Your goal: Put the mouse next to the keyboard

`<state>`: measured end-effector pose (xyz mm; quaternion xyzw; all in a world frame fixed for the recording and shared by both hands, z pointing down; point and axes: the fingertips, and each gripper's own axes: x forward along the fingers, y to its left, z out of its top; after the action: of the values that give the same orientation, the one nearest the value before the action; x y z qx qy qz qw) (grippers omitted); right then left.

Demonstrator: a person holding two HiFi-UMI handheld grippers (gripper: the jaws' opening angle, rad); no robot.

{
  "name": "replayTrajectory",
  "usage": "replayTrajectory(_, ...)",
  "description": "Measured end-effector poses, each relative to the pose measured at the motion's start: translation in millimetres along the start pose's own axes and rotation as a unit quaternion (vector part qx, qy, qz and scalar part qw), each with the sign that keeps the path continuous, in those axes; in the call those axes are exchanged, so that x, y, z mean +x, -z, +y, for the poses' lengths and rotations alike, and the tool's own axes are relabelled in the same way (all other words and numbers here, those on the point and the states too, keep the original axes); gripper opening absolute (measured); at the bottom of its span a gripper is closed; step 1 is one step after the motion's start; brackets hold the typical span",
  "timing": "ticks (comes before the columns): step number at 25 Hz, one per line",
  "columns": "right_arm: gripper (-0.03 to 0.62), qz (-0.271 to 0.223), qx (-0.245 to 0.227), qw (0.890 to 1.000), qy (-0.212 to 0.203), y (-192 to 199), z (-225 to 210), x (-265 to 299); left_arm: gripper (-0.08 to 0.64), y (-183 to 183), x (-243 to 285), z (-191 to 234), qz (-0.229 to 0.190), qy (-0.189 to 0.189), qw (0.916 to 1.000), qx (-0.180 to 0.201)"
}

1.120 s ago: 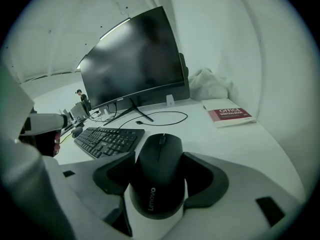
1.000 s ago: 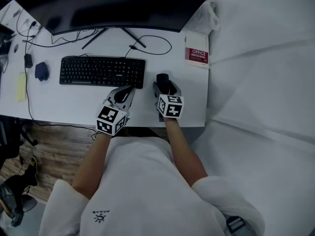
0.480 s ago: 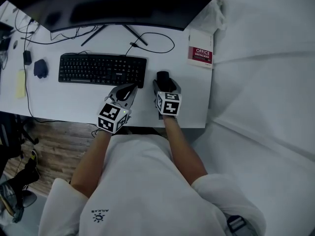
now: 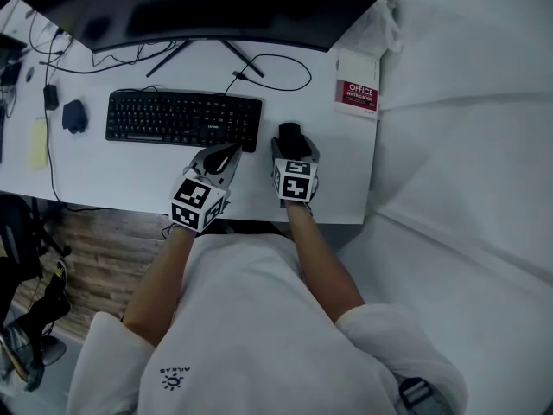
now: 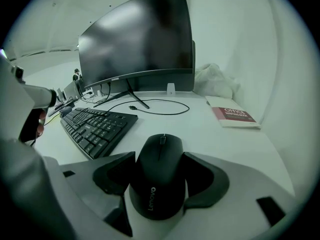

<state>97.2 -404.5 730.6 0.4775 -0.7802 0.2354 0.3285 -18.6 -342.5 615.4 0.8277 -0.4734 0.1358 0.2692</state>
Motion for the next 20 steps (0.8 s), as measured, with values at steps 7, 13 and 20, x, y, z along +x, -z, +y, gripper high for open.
replayTrajectory(7,0.307,0.002,0.001,1.000,0.000,-0.6,0.8,0.4,0.006,2.9,-7.5,-0.4,-0.001,-0.003,1.0000,0.000)
replayTrajectory(13,0.320,0.002,0.000,1.000,-0.011,-0.5,3.8,2.2,0.006,1.2,-17.6,0.9,-0.009,-0.009,0.9999,0.005)
replayTrajectory(20,0.357,0.004,0.007,1.000,-0.015,3.3,5.6,-1.8,0.006,6.7,-35.7,6.3,-0.013,-0.015,0.9998,0.006)
